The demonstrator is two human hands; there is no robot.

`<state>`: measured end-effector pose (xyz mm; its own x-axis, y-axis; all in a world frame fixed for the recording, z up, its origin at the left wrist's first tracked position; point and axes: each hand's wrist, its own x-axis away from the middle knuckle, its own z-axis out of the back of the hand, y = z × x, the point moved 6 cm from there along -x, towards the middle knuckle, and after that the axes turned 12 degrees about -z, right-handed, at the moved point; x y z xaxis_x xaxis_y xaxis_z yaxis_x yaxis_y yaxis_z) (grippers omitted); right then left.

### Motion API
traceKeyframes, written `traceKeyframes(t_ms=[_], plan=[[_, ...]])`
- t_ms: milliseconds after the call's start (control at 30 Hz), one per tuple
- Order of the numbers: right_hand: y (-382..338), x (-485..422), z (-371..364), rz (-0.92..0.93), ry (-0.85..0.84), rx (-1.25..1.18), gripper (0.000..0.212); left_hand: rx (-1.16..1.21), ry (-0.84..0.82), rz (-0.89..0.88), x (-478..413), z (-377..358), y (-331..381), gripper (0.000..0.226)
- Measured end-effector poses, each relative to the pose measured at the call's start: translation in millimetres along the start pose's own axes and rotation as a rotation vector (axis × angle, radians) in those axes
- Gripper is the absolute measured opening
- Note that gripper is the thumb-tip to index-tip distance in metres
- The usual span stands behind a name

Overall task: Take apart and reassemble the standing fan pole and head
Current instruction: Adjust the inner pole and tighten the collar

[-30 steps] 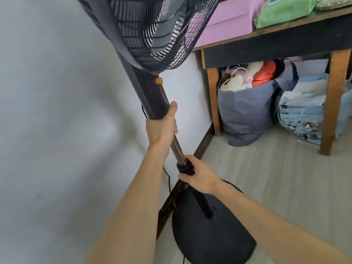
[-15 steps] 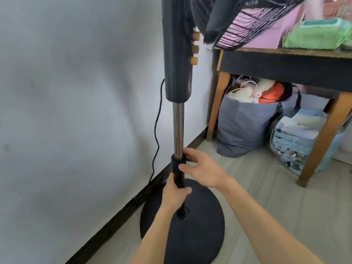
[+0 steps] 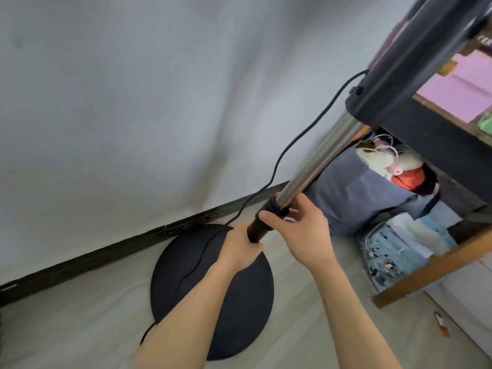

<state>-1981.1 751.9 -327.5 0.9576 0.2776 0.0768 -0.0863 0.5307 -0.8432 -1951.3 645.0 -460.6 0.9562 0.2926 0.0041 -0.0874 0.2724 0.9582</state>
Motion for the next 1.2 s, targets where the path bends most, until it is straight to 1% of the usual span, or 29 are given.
traceKeyframes(t_ms=[67,200,233,300,400,433,567,600,667,733,767,900,1000,1100,1200], plan=[[-4.5,2.5,-2.4,0.004,0.007,0.066,0.036,0.011,0.004,0.009,1.0,1.3,-2.3,0.036],[-8.9,0.5,1.4,-0.012,-0.129,0.06,0.036,0.036,0.005,0.012,0.4,1.1,0.3,0.038],[-11.0,0.3,3.4,-0.004,-0.124,0.074,0.033,0.038,0.006,0.005,-0.5,0.9,-0.1,0.038],[-14.0,0.3,6.3,0.003,-0.061,0.112,0.026,0.035,0.005,0.002,-1.0,1.4,0.9,0.034],[-16.1,1.2,4.7,-0.023,0.014,0.153,0.033,0.034,0.006,0.001,-1.1,1.6,-1.3,0.028],[-15.4,0.2,3.9,-0.025,-0.002,0.156,0.034,0.03,0.002,-0.002,-0.7,1.3,-0.7,0.029],[-11.8,-0.7,3.5,-0.017,-0.153,0.121,0.037,0.035,0.001,-0.011,-2.1,0.3,-3.6,0.033],[-11.1,-0.3,4.9,-0.012,-0.149,0.131,0.035,0.038,0.005,-0.008,-2.5,0.2,-4.7,0.032],[-12.6,0.7,7.0,-0.002,-0.081,0.171,0.029,0.037,0.013,-0.004,-3.4,0.0,-6.8,0.033],[-14.8,2.0,6.5,-0.009,-0.013,0.196,0.032,0.037,0.01,0.001,-3.6,-0.6,-7.7,0.033],[-14.5,1.8,5.3,-0.01,-0.005,0.202,0.035,0.039,0.009,0.002,-3.9,-1.1,-8.5,0.033],[-10.7,1.0,0.1,-0.011,-0.102,0.168,0.038,0.039,0.002,0.002,-4.7,-2.3,-10.0,0.036],[-12.2,0.3,4.7,-0.001,-0.061,0.173,0.029,0.03,0.0,0.002,-5.7,-2.3,-11.0,0.035],[-13.7,1.4,3.3,-0.016,-0.022,0.192,0.035,0.014,0.004,-0.005,-6.1,-2.5,-11.7,0.031],[-11.7,2.3,-2.0,-0.017,-0.11,0.172,0.034,0.003,0.006,-0.018,-6.7,-2.5,-12.3,0.029]])
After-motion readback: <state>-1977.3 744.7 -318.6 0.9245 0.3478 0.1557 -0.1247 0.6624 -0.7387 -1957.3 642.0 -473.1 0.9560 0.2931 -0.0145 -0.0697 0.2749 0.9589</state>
